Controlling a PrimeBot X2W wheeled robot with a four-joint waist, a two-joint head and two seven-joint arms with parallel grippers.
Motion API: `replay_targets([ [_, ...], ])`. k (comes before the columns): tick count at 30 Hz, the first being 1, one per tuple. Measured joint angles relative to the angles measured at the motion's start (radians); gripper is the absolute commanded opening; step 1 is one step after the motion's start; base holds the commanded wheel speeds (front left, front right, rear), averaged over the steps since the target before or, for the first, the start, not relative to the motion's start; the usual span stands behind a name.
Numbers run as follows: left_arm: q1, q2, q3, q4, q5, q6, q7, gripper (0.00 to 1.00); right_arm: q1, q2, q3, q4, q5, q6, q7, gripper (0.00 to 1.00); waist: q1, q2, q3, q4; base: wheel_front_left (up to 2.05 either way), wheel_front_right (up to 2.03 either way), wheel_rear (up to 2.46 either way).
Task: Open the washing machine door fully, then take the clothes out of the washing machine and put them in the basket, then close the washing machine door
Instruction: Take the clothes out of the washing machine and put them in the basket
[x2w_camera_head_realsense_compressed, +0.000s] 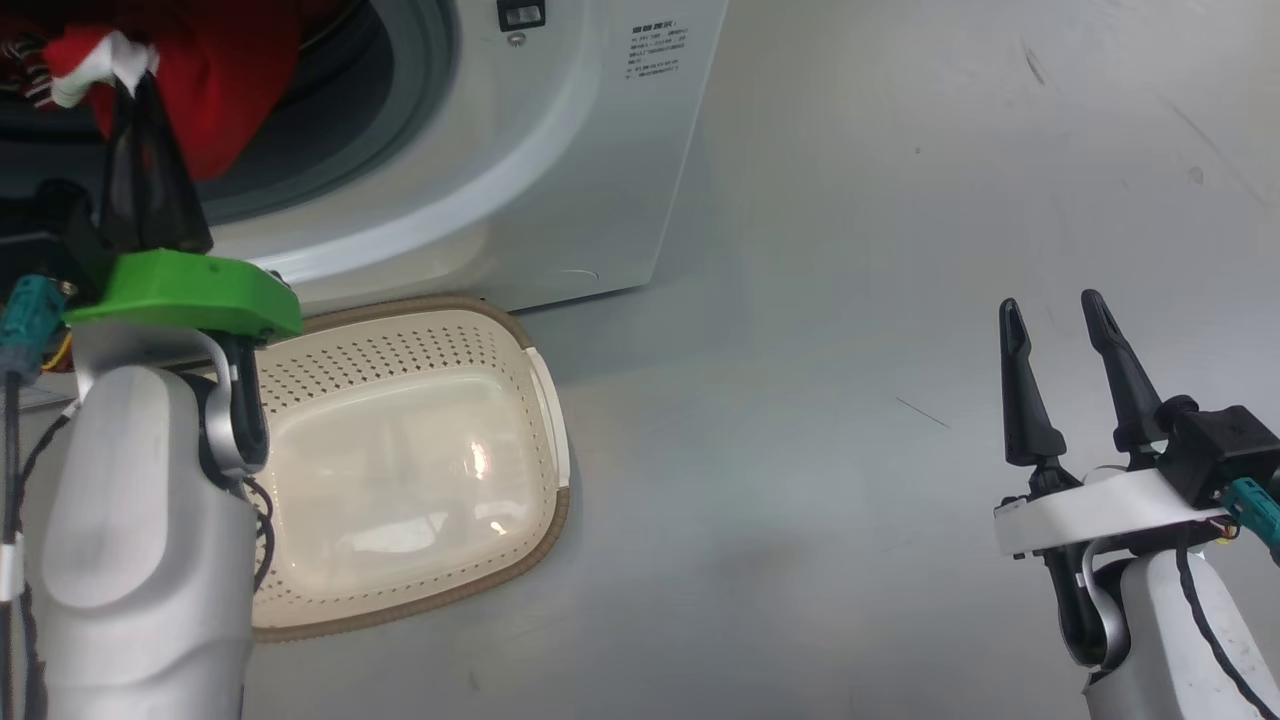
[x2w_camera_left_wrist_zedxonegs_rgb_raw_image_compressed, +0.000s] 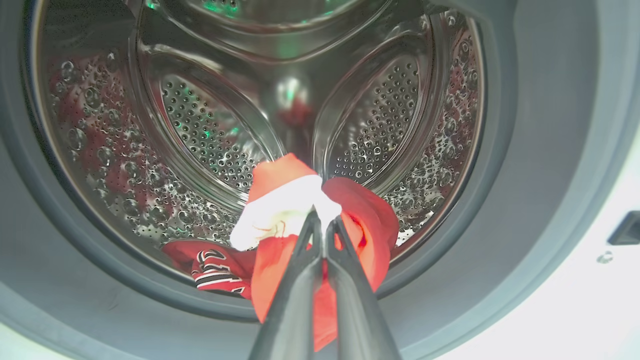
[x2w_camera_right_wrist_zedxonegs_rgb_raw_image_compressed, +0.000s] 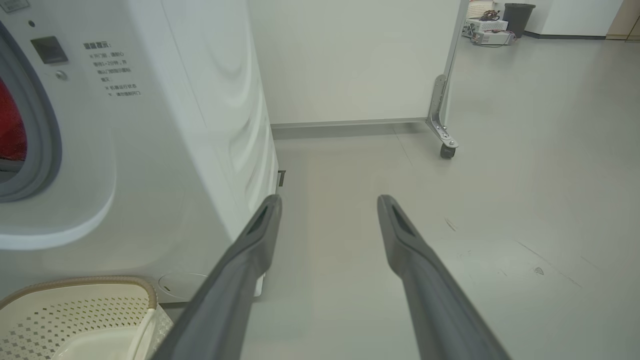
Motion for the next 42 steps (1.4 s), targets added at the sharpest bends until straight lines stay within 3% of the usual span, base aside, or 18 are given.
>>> replay_targets([
  [27, 0.337, -0.021, -0.101, -0.28, 0.062, 0.029, -0.038, 0.0, 0.118, -0.004, 0.053, 0.006, -0.035, 0.001, 0.0, 1.0, 0.0, 0.0, -0.219, 0.136, 0.0, 0.0, 0.0],
  [35, 0.374, -0.021, -0.118, -0.425, 0.088, 0.038, -0.046, 0.0, 0.133, -0.003, 0.068, -0.001, -0.035, 0.001, 0.0, 1.0, 0.0, 0.0, -0.246, 0.166, 0.0, 0.0, 0.0],
  [42, 0.474, -0.021, -0.126, -0.424, 0.079, 0.041, -0.011, 0.0, 0.134, -0.002, 0.078, -0.012, -0.036, 0.001, 0.0, 1.0, 0.0, 0.0, -0.241, 0.171, 0.0, 0.0, 0.0],
])
